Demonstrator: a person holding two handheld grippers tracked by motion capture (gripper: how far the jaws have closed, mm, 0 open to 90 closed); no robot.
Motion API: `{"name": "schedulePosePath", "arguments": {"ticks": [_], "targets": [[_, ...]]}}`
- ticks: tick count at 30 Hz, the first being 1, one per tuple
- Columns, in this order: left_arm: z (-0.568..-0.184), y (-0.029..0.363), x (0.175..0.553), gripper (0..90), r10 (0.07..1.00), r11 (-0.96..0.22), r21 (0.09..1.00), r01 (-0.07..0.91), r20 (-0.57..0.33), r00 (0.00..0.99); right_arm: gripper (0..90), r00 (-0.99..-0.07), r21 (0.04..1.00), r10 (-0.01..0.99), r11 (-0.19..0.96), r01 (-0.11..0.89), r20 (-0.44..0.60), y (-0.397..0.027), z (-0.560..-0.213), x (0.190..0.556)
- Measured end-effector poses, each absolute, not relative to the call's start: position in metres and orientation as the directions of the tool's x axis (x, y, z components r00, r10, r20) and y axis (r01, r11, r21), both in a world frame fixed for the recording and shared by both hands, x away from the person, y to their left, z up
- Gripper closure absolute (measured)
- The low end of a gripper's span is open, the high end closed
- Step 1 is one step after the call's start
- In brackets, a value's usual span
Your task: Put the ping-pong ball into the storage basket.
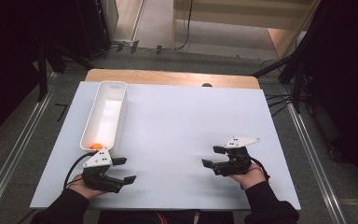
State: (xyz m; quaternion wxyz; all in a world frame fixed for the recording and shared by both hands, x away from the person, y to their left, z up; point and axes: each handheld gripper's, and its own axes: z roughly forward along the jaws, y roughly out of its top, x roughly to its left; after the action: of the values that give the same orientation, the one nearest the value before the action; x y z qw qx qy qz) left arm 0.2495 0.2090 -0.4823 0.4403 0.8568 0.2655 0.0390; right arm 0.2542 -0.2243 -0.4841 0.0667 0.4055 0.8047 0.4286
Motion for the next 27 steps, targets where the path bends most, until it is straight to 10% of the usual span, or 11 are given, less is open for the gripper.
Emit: {"name": "schedulePosePath", "arguments": {"ticks": [27], "targets": [[-0.483,0.209,0.251,22.8,0.494,-0.475,0.772,0.421,-0.162,0.854,23.5,-0.595,0.747,0.767,0.246,0.617,0.238,-0.255,-0.495,0.233]]}}
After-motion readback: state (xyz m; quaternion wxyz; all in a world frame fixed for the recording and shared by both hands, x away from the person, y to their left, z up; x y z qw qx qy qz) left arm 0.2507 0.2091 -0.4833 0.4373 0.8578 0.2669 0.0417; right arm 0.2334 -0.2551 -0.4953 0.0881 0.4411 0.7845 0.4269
